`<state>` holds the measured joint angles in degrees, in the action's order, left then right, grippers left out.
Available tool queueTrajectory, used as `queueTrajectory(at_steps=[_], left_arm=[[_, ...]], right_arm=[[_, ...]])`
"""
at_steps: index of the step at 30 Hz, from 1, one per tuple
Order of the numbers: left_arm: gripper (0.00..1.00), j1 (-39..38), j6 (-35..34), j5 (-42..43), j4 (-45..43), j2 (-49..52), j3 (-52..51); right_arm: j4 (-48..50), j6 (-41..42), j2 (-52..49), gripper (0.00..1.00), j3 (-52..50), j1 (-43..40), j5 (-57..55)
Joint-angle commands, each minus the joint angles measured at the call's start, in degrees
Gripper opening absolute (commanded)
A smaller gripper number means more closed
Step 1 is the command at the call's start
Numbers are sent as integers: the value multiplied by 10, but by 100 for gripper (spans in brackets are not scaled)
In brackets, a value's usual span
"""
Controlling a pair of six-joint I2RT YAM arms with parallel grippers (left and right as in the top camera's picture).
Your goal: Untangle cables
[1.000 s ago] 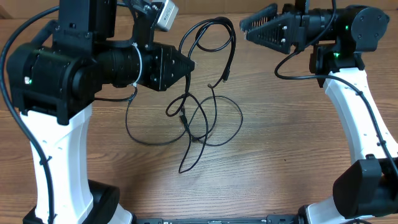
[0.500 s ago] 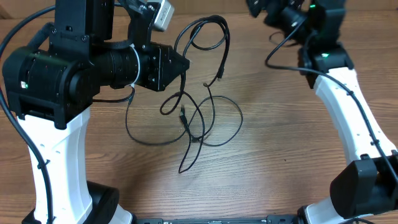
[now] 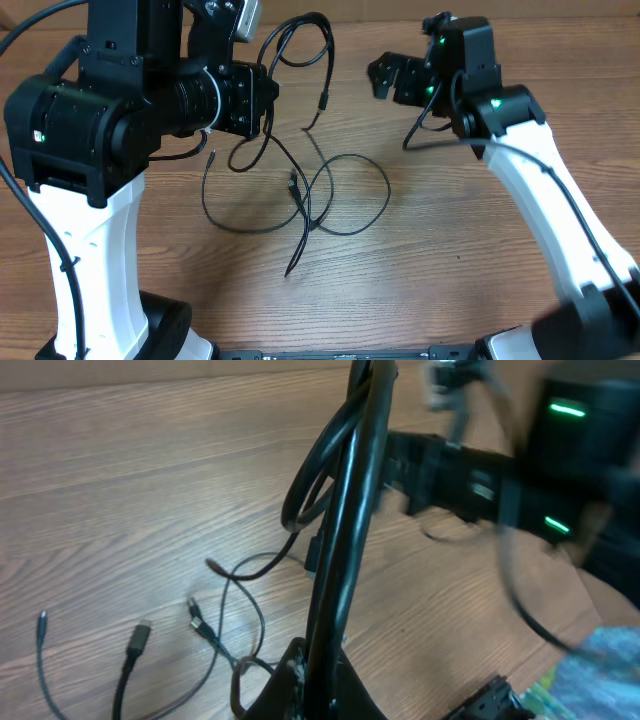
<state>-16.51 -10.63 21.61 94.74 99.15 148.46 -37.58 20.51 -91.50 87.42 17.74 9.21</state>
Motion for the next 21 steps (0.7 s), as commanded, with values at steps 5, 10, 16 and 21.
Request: queueTrajectory(at_steps=[5,10,16,21], left_arm=[[4,-19,-40,-35,21,1,1],[4,-38,-54,-63,17,9,-7],[4,-69,-63,-13,-7,9,-7],[4,-114,-74,-6,-19,9,-7]], right_arm=[[32,-15,158,100,9,64,61],[36,22,189,100,9,70,64],[32,38,172,100,9,70,87],[48,63,154,100,8,70,89]])
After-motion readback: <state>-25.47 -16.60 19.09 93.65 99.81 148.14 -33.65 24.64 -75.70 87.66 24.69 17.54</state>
